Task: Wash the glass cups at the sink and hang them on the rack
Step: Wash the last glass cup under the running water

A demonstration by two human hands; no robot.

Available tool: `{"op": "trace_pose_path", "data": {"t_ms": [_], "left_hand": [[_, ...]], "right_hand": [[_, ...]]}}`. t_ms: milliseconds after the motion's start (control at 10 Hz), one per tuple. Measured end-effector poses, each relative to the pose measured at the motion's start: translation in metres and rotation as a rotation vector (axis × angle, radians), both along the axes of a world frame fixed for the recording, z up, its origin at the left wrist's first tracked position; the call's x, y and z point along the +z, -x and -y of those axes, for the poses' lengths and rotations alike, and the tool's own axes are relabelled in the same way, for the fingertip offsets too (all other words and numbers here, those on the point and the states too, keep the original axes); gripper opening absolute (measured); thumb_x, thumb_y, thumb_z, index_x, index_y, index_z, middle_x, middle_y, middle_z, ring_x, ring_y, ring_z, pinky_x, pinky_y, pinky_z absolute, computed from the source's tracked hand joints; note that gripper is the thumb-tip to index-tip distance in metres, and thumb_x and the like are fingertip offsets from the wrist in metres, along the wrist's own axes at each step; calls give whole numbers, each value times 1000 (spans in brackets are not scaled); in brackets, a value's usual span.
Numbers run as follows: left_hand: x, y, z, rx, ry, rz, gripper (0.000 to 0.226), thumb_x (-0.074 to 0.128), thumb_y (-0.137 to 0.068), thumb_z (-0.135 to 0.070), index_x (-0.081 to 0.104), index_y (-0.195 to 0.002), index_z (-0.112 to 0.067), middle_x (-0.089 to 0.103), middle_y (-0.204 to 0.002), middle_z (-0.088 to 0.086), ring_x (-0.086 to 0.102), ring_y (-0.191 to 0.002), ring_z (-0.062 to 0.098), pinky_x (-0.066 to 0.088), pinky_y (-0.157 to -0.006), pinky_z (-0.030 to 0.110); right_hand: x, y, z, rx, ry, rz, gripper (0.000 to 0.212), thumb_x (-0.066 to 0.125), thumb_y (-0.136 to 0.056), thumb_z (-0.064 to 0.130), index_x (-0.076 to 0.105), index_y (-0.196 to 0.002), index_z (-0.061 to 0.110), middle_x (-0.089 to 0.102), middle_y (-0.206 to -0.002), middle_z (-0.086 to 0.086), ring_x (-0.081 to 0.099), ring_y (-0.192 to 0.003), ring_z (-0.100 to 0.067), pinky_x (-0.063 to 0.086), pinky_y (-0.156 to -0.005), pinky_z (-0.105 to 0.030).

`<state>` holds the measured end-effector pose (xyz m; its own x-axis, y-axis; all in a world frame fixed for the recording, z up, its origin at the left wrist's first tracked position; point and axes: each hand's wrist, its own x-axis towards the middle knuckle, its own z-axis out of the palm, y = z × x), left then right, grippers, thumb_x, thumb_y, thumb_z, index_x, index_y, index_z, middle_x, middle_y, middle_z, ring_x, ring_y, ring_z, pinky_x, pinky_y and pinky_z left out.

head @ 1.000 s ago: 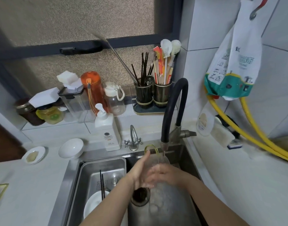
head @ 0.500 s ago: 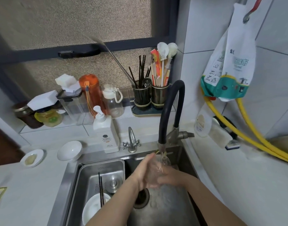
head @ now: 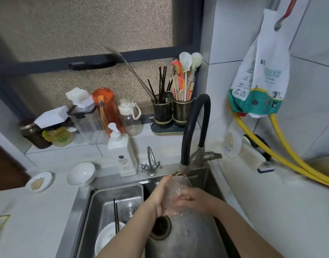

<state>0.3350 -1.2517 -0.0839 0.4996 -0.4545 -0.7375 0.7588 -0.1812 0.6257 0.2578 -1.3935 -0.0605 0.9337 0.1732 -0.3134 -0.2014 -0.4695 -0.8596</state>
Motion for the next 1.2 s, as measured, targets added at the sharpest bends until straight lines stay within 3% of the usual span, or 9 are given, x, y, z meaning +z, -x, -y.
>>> {"op": "trace_pose_path", "data": {"t_ms": [100,300,500,700,800,900,1000,1100,1200], "left_hand": [[-2,3,-5,49,38,-103,82,45,-74,-78,69,-114,-11,71,-104,13,66,-87,32,57,-68,37],[3,10,-4,98,77,-199,87,52,-69,-77,69,-114,-5,70,-110,18,70,-92,34,60,-61,33],[2,14,-7,101,0,-115,78,40,-83,-75,65,-114,-8,73,-103,16,73,-86,30,57,-51,26],[4,19,-2,216,-136,313,48,31,-102,-42,66,-109,-11,72,-89,5,68,-81,21,52,-70,29],[8,29,-11,143,24,415,40,43,-95,-49,65,-112,-20,72,-107,0,66,-99,14,51,-90,32],[5,33,-18,-80,3,574,79,66,-72,-64,38,-140,-33,45,-137,-13,45,-126,8,37,-107,29],[5,33,-11,-160,-165,754,98,73,-58,-69,32,-140,-35,42,-136,-8,46,-127,12,42,-105,27],[10,30,-1,-186,-367,897,94,59,-52,-82,43,-130,-31,56,-120,-4,57,-111,13,49,-95,30],[22,24,6,-251,-544,913,80,49,-60,-86,47,-116,-29,64,-107,-7,62,-98,14,49,-85,33]], "right_hand": [[-1,1,2,-57,217,210,19,62,-85,38,65,-68,32,63,-74,5,58,-71,-7,47,-79,-30],[-9,0,-9,-410,-181,279,30,76,-78,30,65,-105,30,49,-122,17,47,-115,5,38,-101,-19],[-7,-3,-17,-418,-345,199,46,72,-82,11,49,-111,38,61,-109,20,57,-106,7,44,-83,-6],[-11,-9,-19,-506,-512,65,51,75,-75,30,51,-119,35,69,-105,7,65,-100,-8,50,-90,-27],[-15,-15,-17,-527,-553,-55,47,69,-76,41,60,-118,24,70,-110,-11,67,-103,-25,48,-99,-47],[-13,-19,-17,-572,-642,-122,24,49,-97,27,65,-101,10,69,-98,-15,69,-84,-17,55,-79,-39],[-14,-16,-18,-609,-794,-298,34,36,-101,35,60,-89,14,64,-83,-10,65,-62,-20,56,-50,-32],[-12,-10,-16,-665,-790,-373,42,34,-99,44,60,-99,11,64,-85,-12,61,-73,-27,53,-65,-40],[-15,-8,-7,-508,-805,-389,41,63,-80,43,68,-98,7,67,-83,-12,64,-72,-28,49,-67,-38]]}}
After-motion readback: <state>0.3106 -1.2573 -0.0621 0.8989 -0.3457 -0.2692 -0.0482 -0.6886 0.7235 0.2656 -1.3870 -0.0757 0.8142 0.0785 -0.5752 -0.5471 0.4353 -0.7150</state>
